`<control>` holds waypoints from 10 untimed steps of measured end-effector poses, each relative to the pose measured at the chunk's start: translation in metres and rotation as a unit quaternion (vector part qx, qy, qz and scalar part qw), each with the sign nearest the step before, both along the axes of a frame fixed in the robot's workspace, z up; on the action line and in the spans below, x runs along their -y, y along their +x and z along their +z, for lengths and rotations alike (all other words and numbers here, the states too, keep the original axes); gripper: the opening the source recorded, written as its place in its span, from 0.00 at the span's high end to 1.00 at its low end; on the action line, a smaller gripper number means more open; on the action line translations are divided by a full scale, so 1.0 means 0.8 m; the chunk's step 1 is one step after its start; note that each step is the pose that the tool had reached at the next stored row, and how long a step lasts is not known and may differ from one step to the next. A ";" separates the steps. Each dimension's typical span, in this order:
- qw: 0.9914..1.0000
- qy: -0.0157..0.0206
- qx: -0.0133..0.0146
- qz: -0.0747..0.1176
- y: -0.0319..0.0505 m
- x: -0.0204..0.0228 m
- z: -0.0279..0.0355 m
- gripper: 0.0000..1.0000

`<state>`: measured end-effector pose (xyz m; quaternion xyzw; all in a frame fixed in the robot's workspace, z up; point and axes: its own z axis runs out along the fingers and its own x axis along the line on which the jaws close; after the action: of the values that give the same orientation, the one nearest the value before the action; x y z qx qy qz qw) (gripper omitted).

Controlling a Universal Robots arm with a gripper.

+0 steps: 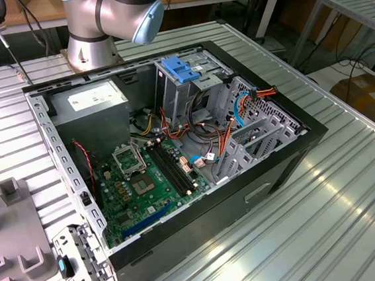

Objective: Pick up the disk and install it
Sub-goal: 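Reach for the disk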

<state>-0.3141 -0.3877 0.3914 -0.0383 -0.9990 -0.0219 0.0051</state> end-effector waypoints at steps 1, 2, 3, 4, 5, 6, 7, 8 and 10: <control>1.000 0.000 -0.001 0.000 -0.002 0.0000 -0.0001 0.89; 1.000 0.000 -0.002 0.000 -0.005 0.0000 -0.0002 0.89; 1.000 0.000 -0.003 0.000 -0.007 0.0000 -0.0003 0.89; 1.000 0.001 -0.004 0.000 -0.009 0.0000 -0.0004 0.89; 1.000 0.001 -0.005 0.000 -0.011 0.0000 -0.0004 0.89; 1.000 0.001 -0.005 0.000 -0.013 0.0000 -0.0005 0.89; 1.000 0.001 -0.006 0.000 -0.014 0.0000 -0.0006 0.89; 1.000 0.001 -0.006 0.000 -0.015 0.0000 -0.0006 0.89; 1.000 0.001 -0.008 0.000 -0.019 0.0000 -0.0008 0.89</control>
<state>-0.3290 -0.3877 0.3908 -0.0384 -0.9989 -0.0227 0.0128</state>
